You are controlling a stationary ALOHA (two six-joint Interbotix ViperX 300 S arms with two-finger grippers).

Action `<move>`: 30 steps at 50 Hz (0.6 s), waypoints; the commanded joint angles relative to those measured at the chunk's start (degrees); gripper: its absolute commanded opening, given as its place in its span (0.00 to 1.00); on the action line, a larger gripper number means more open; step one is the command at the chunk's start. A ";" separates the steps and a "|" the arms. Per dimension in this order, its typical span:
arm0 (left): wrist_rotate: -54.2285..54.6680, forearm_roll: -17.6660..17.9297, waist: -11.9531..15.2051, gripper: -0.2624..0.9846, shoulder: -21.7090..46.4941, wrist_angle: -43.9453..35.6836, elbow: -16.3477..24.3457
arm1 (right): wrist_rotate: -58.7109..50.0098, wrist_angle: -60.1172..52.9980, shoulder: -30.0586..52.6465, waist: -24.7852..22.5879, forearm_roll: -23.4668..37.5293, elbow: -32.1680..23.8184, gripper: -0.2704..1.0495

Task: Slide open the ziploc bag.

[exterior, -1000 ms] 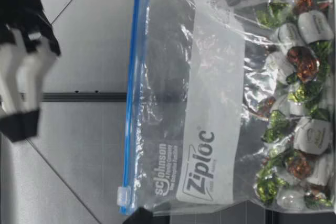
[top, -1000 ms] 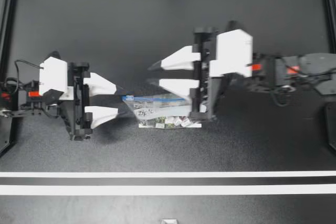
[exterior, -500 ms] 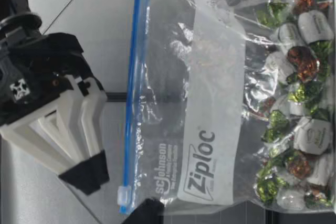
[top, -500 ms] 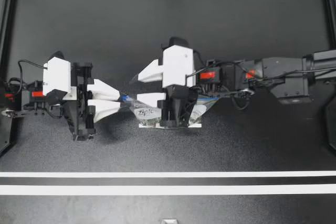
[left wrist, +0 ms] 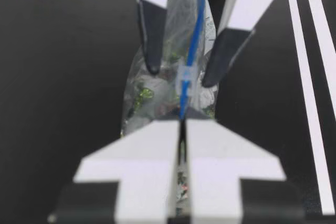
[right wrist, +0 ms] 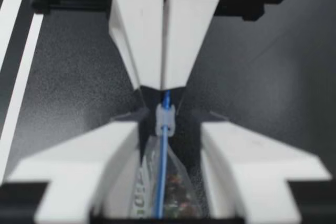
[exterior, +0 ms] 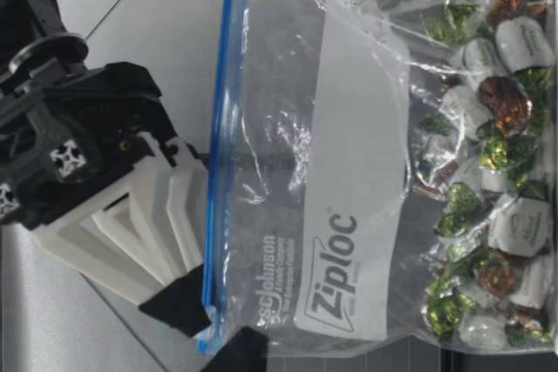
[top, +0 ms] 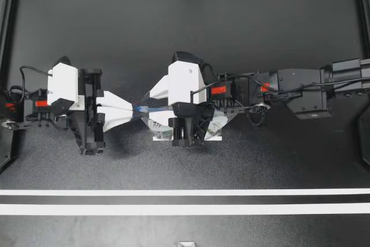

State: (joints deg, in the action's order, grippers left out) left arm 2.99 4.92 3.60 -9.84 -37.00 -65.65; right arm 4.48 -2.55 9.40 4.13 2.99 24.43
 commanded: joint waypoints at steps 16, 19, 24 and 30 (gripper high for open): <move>-0.26 0.00 0.00 0.09 -0.70 -0.44 0.79 | -0.09 3.96 -0.79 -0.88 0.09 -3.34 0.31; -0.35 0.00 0.00 0.09 -0.70 -0.53 0.79 | -0.09 4.48 -0.79 -0.88 0.09 -3.34 0.24; -0.53 0.00 0.00 0.08 -0.70 -0.53 0.70 | -0.09 6.06 -1.14 -0.88 0.09 -3.34 0.15; -0.70 0.00 0.00 0.08 -0.70 -0.53 0.62 | 0.00 8.00 -1.93 -0.88 0.09 -3.25 0.10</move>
State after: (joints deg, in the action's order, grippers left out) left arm 2.55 4.92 3.60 -9.84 -36.91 -65.65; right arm 4.39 4.48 9.49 3.52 3.08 22.24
